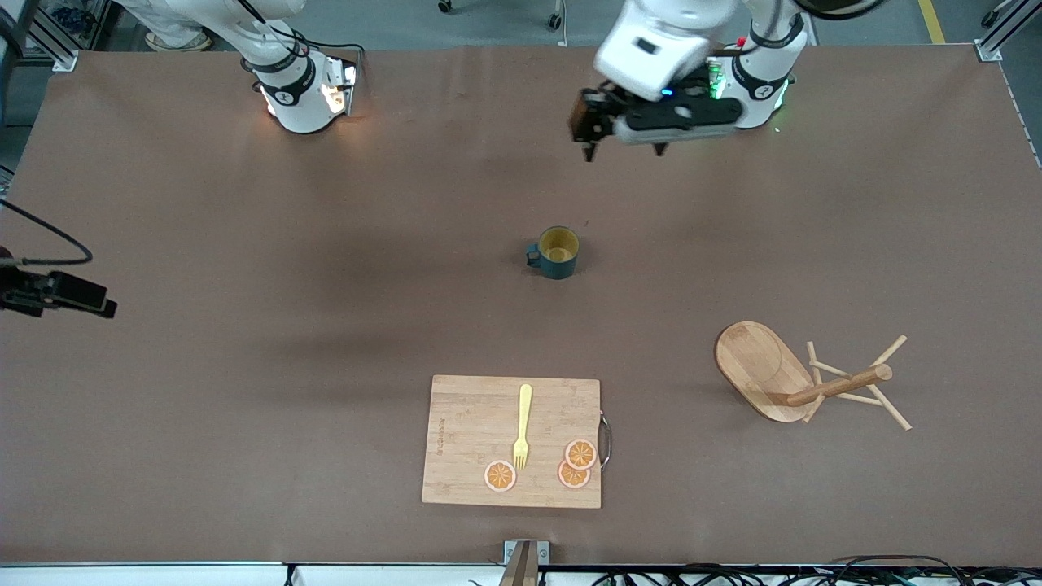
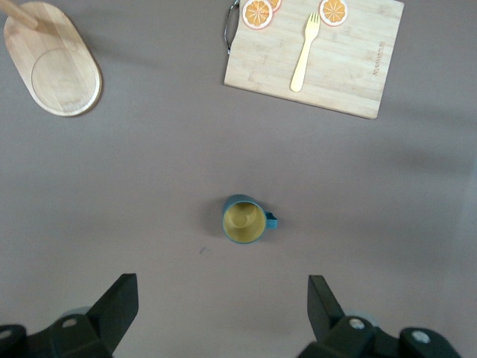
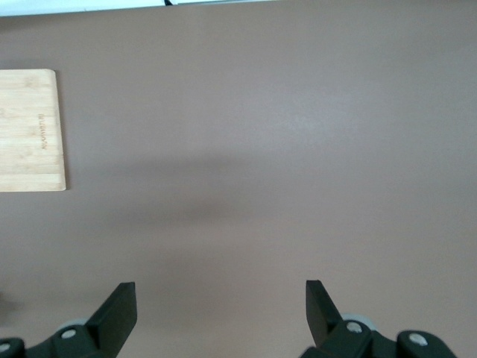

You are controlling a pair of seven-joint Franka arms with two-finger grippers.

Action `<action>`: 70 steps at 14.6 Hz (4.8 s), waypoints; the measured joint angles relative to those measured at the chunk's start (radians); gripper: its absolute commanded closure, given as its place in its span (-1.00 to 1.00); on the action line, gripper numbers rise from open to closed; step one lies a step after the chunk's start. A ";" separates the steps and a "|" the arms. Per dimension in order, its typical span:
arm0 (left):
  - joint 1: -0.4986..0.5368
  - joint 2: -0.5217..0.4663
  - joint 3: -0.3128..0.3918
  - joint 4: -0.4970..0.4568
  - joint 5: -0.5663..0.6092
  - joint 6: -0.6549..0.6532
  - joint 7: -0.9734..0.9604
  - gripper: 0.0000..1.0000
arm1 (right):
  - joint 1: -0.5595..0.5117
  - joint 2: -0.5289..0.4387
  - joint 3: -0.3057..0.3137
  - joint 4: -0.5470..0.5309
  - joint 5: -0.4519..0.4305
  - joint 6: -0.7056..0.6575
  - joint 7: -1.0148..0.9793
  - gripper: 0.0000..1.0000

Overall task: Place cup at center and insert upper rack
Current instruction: 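Lower the open left gripper toward the mug handle, then close the left gripper on the mug handle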

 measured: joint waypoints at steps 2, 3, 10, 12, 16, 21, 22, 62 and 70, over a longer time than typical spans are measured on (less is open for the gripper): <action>-0.112 0.047 -0.011 -0.004 0.102 0.008 -0.159 -1.00 | 0.002 -0.065 -0.001 -0.054 0.000 0.006 -0.002 -1.00; -0.168 0.072 -0.012 -0.006 0.145 0.011 -0.242 -1.00 | 0.001 -0.092 -0.002 -0.080 0.000 0.012 -0.002 -1.00; -0.453 0.304 -0.012 -0.093 0.601 0.103 -0.830 -1.00 | 0.002 -0.234 -0.006 -0.275 -0.009 0.059 -0.014 -1.00; -0.489 0.378 -0.012 -0.135 0.726 0.135 -0.948 -1.00 | 0.006 -0.301 -0.004 -0.371 -0.024 0.088 -0.015 -1.00; -0.536 0.538 -0.010 -0.153 0.972 0.146 -1.145 -1.00 | 0.011 -0.368 -0.003 -0.458 -0.030 0.119 -0.016 -1.00; -0.552 0.633 -0.006 -0.151 1.062 0.149 -1.218 -1.00 | 0.012 -0.369 -0.003 -0.467 -0.032 0.135 -0.016 -1.00; -0.559 0.635 0.003 -0.151 1.063 0.149 -1.218 -1.00 | 0.012 -0.369 -0.003 -0.467 -0.032 0.140 -0.016 -1.00; -0.859 0.749 0.394 -0.273 1.570 0.188 -1.432 -0.98 | -0.012 -0.369 0.037 -0.466 -0.036 0.155 -0.016 -1.00; -0.860 0.757 0.411 -0.261 1.578 0.187 -1.432 -0.18 | -0.012 -0.369 0.044 -0.466 -0.036 0.161 -0.016 -1.00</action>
